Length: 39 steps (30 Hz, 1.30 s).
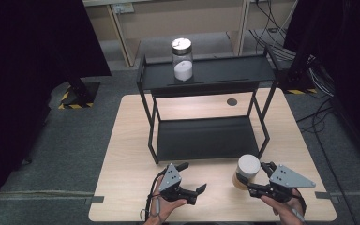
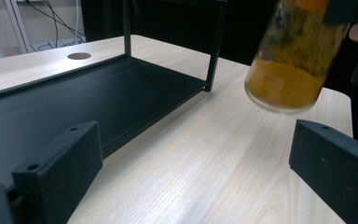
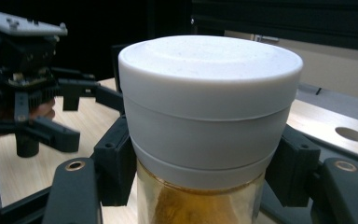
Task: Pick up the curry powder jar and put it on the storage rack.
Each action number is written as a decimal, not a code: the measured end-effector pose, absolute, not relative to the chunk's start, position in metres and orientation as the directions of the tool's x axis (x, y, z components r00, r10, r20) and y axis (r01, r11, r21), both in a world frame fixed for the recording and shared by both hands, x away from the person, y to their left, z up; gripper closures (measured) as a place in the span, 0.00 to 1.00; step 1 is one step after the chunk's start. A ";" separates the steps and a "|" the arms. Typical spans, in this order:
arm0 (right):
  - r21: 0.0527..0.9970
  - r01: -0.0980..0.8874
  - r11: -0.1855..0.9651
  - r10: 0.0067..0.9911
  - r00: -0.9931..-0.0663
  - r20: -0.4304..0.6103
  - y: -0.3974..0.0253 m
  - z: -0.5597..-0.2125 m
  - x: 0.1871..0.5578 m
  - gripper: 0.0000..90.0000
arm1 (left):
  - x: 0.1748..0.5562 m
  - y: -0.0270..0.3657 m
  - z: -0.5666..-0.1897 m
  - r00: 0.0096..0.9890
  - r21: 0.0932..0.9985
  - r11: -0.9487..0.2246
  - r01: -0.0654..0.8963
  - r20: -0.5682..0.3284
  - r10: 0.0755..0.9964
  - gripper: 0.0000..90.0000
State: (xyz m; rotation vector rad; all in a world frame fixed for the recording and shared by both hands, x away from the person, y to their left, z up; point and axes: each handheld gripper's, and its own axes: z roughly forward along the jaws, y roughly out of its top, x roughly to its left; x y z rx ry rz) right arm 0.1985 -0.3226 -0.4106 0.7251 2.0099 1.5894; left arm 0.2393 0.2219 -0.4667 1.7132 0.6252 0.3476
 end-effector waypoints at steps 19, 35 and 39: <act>0.976 0.107 0.189 0.629 -0.777 -0.036 -0.312 -0.369 0.228 0.39 | 0.240 0.223 -0.467 0.808 0.966 -0.133 0.221 -0.105 0.580 0.02; 0.978 0.105 0.182 0.600 -0.800 -0.026 -0.302 -0.334 0.249 0.39 | 0.240 0.223 -0.467 0.807 0.966 -0.132 0.221 -0.105 0.580 0.02; 0.978 0.100 0.183 0.594 -0.804 -0.029 -0.299 -0.322 0.255 0.39 | 0.240 0.223 -0.467 0.807 0.966 -0.132 0.221 -0.105 0.581 0.02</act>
